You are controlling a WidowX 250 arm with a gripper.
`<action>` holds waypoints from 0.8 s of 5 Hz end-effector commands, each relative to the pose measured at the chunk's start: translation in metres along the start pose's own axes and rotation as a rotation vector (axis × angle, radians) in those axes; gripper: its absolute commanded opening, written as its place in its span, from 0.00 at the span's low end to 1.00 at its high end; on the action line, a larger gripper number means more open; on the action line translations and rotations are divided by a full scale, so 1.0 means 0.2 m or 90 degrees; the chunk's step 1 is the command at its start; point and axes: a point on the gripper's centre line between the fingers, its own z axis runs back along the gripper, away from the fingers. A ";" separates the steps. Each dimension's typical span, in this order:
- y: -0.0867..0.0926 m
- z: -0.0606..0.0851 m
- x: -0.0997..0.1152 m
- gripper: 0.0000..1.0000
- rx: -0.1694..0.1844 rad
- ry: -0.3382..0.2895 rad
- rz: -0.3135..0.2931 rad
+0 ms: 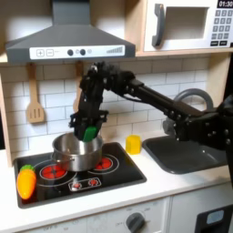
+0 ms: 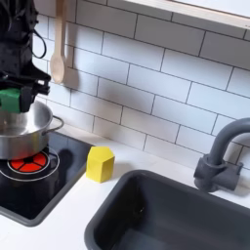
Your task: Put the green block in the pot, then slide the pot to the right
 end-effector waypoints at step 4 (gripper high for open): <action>0.02 -0.03 0.03 0.88 0.033 -0.036 -0.015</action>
